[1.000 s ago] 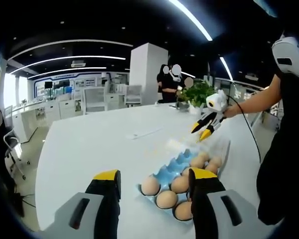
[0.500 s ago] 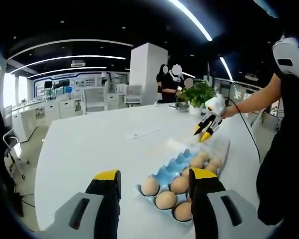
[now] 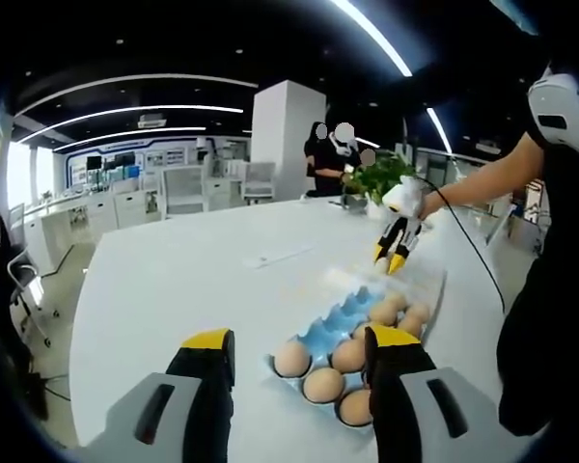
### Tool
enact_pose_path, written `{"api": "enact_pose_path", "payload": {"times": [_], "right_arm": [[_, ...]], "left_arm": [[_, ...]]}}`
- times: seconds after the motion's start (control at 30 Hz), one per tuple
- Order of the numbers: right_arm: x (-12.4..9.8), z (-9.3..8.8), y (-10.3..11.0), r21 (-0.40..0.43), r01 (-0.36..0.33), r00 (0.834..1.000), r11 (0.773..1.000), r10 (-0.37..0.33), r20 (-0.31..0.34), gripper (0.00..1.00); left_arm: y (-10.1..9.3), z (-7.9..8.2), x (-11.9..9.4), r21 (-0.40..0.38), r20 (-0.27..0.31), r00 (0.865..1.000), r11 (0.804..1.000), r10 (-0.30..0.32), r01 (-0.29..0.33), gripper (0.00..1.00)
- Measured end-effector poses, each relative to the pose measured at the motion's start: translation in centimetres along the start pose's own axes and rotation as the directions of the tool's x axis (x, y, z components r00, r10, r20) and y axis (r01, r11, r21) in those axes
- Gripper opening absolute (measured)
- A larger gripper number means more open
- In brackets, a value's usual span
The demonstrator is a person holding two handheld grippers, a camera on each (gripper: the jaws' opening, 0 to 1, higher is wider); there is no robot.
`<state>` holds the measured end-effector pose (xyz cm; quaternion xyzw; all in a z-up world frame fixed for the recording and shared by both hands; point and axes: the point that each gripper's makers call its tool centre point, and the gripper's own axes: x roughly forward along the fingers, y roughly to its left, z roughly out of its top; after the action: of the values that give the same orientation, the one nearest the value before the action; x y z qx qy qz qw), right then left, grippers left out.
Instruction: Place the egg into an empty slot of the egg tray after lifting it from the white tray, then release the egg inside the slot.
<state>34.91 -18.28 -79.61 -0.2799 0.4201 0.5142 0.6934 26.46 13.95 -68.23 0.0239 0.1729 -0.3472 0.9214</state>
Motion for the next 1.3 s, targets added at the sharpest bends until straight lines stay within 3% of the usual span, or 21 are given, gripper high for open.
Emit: {"api": "enact_pose_path", "payload": {"times": [0.1, 0.33, 0.53, 1.3], "right_arm": [[-0.2, -0.2, 0.0, 0.009, 0.018, 1.0, 1.0, -0.018, 0.01, 0.24], [-2.4, 1.0, 0.3, 0.066, 0.078, 0.982, 0.995, -0.088, 0.165, 0.24], [-5.0, 2.4, 0.9, 0.024, 0.112, 0.97, 0.993, -0.115, 0.216, 0.24], [-5.7, 4.3, 2.4, -0.062, 0.109, 0.97, 0.992, -0.092, 0.226, 0.24]], "left_arm": [[0.1, 0.0, -0.1, -0.001, 0.0, 1.0, 1.0, 0.005, -0.005, 0.55], [0.0, -0.2, 0.0, -0.012, 0.004, 1.0, 1.0, 0.007, -0.006, 0.55], [0.2, -0.3, 0.1, -0.008, -0.002, 1.0, 1.0, 0.0, 0.0, 0.56], [0.0, -0.3, 0.4, 0.002, 0.0, 1.0, 1.0, -0.007, 0.007, 0.58]]}}
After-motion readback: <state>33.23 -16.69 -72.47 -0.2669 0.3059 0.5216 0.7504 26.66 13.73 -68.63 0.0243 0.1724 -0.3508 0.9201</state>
